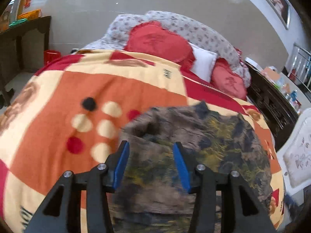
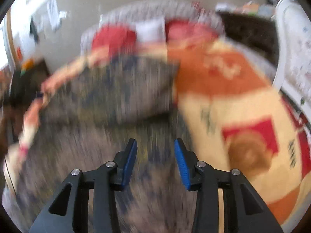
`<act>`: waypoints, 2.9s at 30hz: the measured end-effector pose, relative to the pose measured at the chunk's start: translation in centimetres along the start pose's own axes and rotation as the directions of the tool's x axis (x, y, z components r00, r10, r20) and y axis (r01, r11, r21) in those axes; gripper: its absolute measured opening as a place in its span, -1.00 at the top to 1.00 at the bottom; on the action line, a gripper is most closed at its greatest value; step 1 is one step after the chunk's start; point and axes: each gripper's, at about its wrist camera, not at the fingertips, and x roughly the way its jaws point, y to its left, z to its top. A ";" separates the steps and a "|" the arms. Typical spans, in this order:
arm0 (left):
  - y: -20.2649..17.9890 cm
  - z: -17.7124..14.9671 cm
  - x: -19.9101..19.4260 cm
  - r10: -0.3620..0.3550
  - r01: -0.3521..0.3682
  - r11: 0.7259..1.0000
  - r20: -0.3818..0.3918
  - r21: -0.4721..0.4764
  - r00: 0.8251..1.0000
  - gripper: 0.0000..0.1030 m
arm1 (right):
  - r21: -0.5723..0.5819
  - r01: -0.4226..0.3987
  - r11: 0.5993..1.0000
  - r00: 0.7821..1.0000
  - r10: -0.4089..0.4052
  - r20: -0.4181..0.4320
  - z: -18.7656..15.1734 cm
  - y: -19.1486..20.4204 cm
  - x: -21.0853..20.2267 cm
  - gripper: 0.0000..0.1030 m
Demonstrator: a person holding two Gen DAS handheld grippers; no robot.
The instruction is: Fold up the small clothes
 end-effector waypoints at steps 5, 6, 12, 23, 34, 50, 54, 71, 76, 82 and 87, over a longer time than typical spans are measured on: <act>-2.2 -2.7 5.5 0.120 -0.109 0.990 -0.125 0.090 0.985 0.60 | -0.124 -0.045 0.991 0.990 0.027 -0.140 4.0 5.5 7.6 0.54; -2.1 -3.4 5.8 0.128 -0.117 0.988 -0.116 0.102 0.985 0.60 | -0.160 0.017 0.987 0.987 -0.042 -0.154 3.9 5.1 9.4 0.56; -1.3 -4.9 5.1 0.072 -0.068 0.996 -0.058 0.060 0.996 0.60 | 0.023 0.091 0.996 0.970 -0.083 -0.227 1.8 -5.6 12.0 0.43; -3.8 -1.1 6.0 0.031 -0.028 0.999 -0.060 0.045 0.998 -0.07 | -0.135 0.067 0.989 0.994 -0.078 -0.075 9.3 1.3 11.7 0.61; -5.1 -1.2 6.5 0.129 -0.122 0.987 -0.057 0.106 0.990 -0.02 | -0.025 0.063 0.998 0.981 -0.067 -0.180 8.5 -2.8 18.1 0.26; -11.2 -7.3 7.2 -0.034 0.062 0.979 -0.150 0.192 0.988 -0.37 | -0.153 0.046 0.987 0.983 -0.071 -0.166 2.0 5.1 14.3 0.40; -10.8 -5.9 4.4 -0.040 0.078 0.981 -0.204 0.179 0.978 -0.36 | -0.136 0.014 0.991 0.982 -0.039 -0.185 2.4 4.4 14.5 0.37; 5.3 -17.3 -14.4 -0.032 0.047 0.998 -0.291 0.046 0.956 -0.52 | -0.323 0.069 0.944 0.978 -0.129 -0.167 -5.8 4.6 5.2 0.34; 6.3 -21.1 -16.9 -0.121 0.142 0.989 -0.296 0.049 0.947 -0.54 | -0.347 0.095 0.933 0.983 -0.143 -0.114 -6.4 4.9 4.7 0.33; 6.9 -22.4 -17.6 -0.284 0.295 0.955 -0.335 -0.017 0.899 -0.59 | -0.349 0.097 0.932 0.984 -0.141 -0.105 -6.7 4.9 4.7 0.33; 7.9 -23.5 -19.5 -0.373 0.381 0.923 -0.363 -0.053 0.854 -0.24 | -0.338 0.083 0.937 0.987 -0.124 -0.103 -6.7 4.6 4.6 0.33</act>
